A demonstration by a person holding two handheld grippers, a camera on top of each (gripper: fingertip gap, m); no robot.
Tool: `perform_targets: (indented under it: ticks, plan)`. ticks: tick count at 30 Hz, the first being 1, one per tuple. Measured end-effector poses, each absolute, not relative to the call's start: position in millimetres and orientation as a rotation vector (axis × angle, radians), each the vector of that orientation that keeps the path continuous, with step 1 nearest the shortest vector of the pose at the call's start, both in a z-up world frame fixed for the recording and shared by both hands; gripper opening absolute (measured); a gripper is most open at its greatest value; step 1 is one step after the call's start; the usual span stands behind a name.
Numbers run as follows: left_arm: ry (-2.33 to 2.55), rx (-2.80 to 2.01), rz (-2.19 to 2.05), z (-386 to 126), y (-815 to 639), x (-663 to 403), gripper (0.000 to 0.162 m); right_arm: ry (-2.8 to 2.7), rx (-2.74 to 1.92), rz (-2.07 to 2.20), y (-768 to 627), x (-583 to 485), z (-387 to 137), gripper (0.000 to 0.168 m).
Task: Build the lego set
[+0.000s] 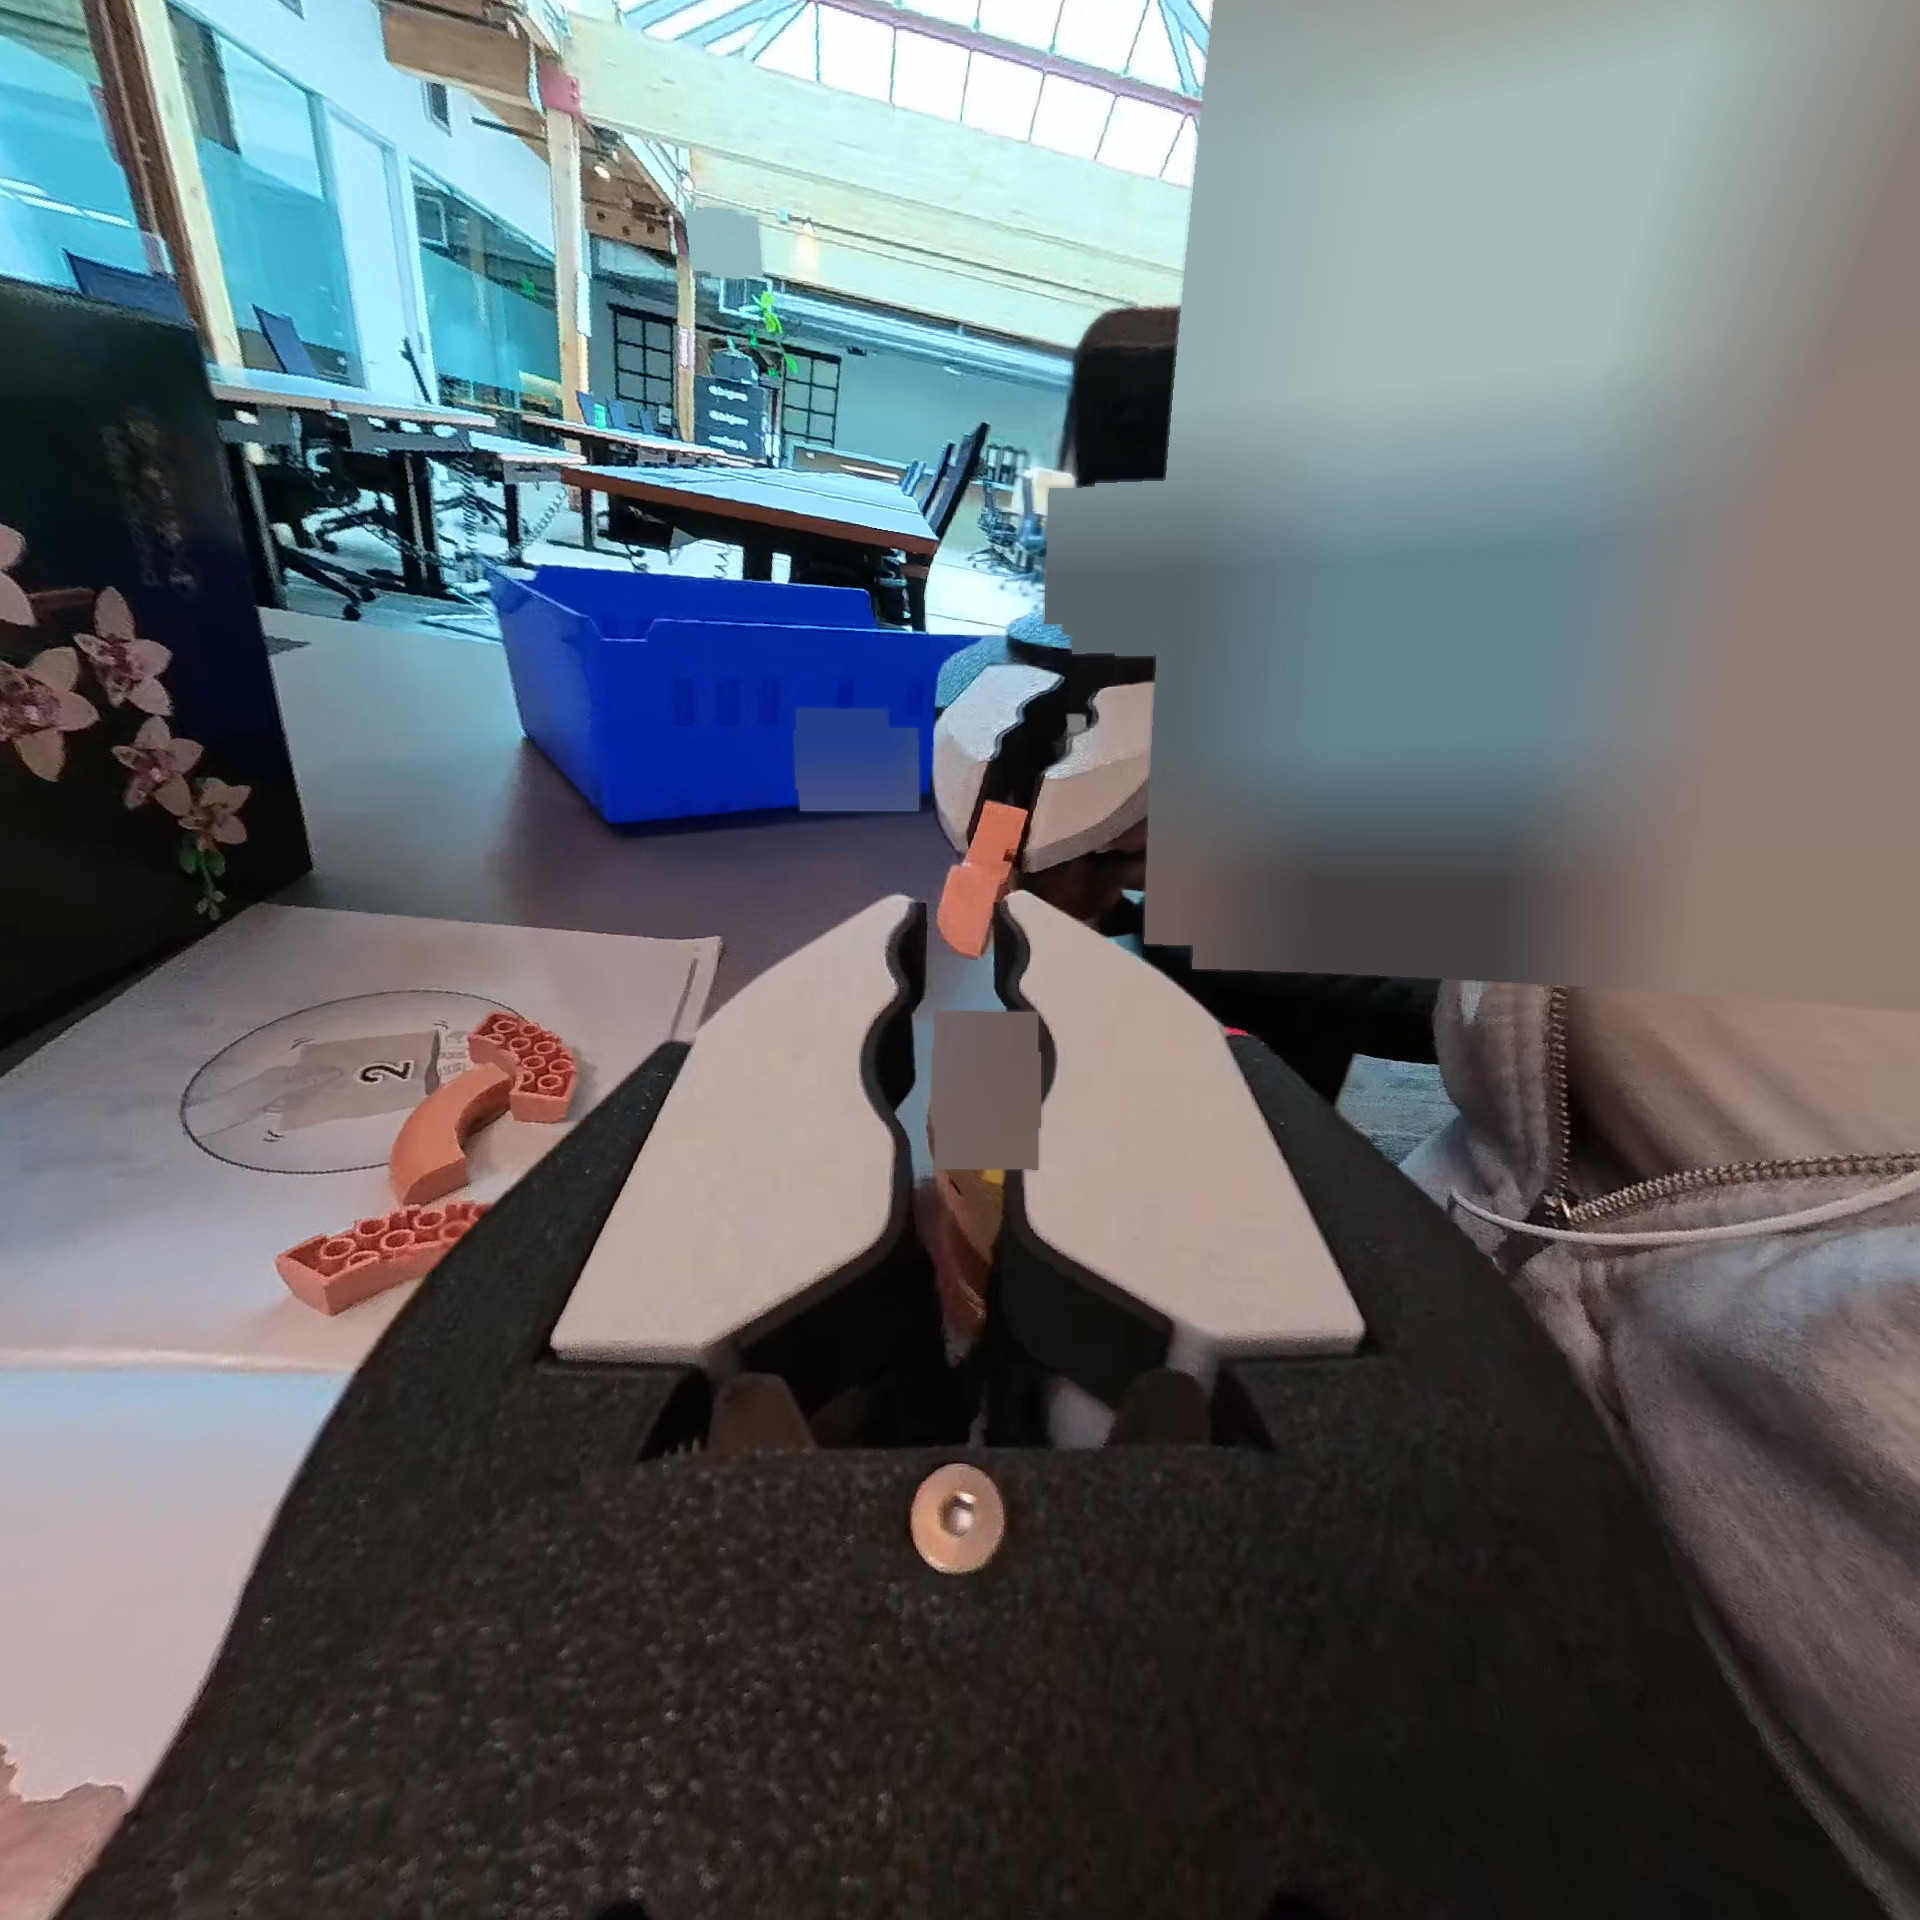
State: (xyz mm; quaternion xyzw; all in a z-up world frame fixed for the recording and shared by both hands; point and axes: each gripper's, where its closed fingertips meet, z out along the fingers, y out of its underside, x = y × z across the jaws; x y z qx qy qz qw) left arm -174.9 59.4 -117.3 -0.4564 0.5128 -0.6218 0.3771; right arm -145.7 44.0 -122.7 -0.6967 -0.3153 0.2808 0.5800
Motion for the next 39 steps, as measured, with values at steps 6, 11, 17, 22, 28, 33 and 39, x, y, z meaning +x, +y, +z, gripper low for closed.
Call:
perform_targets:
  ticks: [6, 11, 17, 22, 28, 33, 39]
  plan:
    - [1.349, -1.229, -1.513, -124, 64, -176, 0.012, -1.080, -1.312, -0.052, 36, -138, -125, 0.009]
    - [1.415, -1.321, -1.428, -140, 63, -170, 0.014, -1.236, -1.239, -0.175, 34, -139, -138, 0.009]
    - [1.514, -1.460, -1.583, -146, 46, -164, 0.037, -1.007, -1.482, 0.294, 41, -145, -134, 0.009]
    - [1.419, -1.441, -1.775, -137, 45, -172, 0.026, -0.725, -1.664, 0.774, 43, -148, -137, 0.009]
    - [1.343, -1.471, -1.786, -136, 53, -177, 0.010, -0.494, -1.709, 1.064, 45, -149, -133, 0.009]
    - [1.332, -1.485, -1.787, -135, 53, -177, 0.008, -0.487, -1.725, 1.059, 44, -151, -134, 0.009]
    - [1.347, -1.503, -1.785, -139, 49, -173, 0.007, -0.453, -1.767, 1.089, 42, -150, -139, 0.009]
